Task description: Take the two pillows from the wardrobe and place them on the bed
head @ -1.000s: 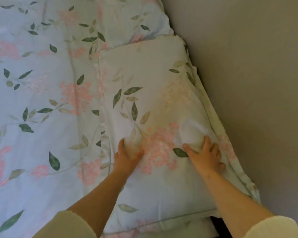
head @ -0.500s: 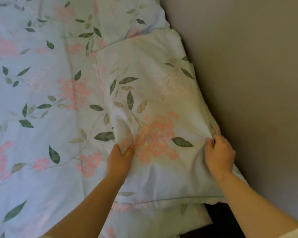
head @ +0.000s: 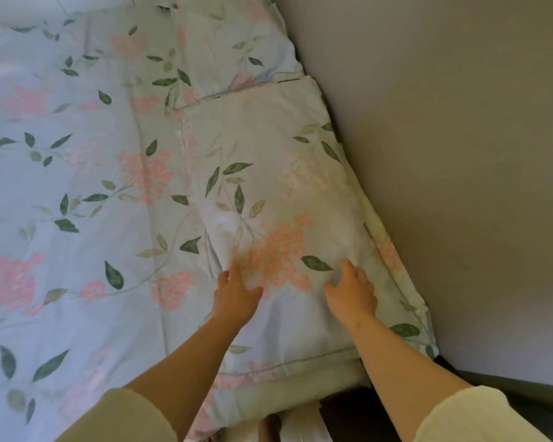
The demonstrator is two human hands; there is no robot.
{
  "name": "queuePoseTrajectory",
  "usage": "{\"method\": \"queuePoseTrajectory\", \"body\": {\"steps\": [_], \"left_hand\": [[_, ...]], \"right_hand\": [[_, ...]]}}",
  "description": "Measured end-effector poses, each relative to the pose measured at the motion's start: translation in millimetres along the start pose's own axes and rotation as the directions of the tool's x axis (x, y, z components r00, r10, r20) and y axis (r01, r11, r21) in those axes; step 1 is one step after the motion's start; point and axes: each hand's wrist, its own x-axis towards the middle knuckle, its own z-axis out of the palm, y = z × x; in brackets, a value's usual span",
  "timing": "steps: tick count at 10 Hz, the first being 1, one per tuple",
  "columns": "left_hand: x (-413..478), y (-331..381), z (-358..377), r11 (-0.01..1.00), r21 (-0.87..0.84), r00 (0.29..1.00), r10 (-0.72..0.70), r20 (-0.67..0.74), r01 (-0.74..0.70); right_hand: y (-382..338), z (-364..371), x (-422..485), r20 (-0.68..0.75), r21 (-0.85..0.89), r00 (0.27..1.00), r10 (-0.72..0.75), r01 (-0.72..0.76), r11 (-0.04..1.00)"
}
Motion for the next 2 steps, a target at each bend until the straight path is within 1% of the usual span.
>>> {"method": "queuePoseTrajectory", "body": {"steps": [1,2], "left_hand": [[-19,15,-16,0.997,0.003,0.997,0.080,-0.020,-0.080],[-39,27,-35,0.986,0.004,0.985,0.169,-0.046,-0.169]], "right_hand": [[-14,-8,-22,-0.017,0.037,0.999,-0.048,0.049,0.998],[-28,-16,-44,-0.012,0.122,0.998,-0.067,0.068,0.990]]}}
